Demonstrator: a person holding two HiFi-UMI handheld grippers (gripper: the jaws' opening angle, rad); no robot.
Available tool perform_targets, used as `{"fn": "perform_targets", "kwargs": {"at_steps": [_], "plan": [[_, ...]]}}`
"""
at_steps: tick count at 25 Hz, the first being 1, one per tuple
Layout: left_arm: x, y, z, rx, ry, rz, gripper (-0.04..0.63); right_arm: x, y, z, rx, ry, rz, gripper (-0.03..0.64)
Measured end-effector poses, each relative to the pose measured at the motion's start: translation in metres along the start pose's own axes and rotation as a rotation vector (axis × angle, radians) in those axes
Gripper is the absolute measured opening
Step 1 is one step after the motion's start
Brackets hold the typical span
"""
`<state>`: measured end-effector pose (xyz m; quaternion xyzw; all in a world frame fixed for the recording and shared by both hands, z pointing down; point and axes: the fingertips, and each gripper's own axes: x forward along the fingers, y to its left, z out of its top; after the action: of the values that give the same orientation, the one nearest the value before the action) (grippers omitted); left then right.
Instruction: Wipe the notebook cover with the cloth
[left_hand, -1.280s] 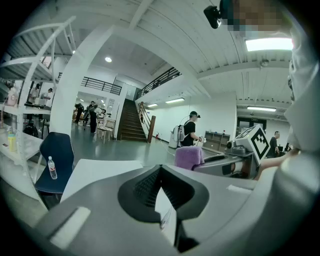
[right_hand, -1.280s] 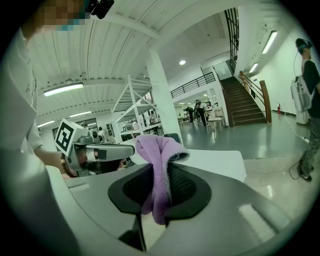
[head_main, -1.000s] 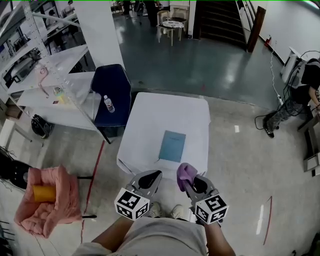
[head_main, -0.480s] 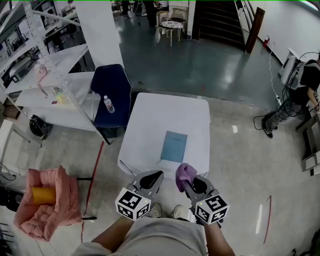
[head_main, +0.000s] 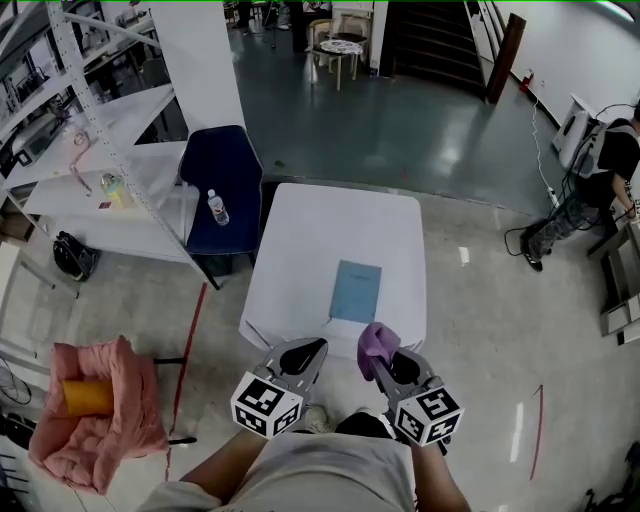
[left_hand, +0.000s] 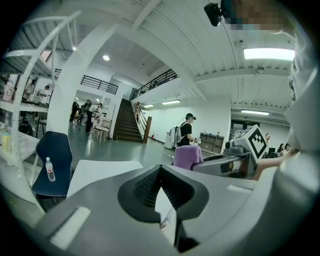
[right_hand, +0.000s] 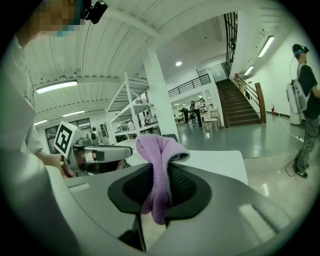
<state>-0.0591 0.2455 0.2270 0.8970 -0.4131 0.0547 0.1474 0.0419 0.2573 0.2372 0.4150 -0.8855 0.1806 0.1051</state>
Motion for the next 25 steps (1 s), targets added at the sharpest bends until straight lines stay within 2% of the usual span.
{"fn": "perform_targets", "kwargs": {"at_steps": [11, 16, 25], "plan": [[0.014, 0.014, -0.001, -0.01, 0.005, -0.031, 0.0, 0.015, -0.009, -0.002, 0.008, 0.017, -0.022, 0.098], [0.031, 0.025, 0.0, -0.016, 0.015, -0.013, 0.0, 0.032, -0.025, 0.0, 0.016, 0.027, -0.002, 0.098], [0.1, 0.05, 0.022, -0.019, 0.019, 0.017, 0.0, 0.065, -0.09, 0.03, 0.006, 0.032, 0.019, 0.098]]}}
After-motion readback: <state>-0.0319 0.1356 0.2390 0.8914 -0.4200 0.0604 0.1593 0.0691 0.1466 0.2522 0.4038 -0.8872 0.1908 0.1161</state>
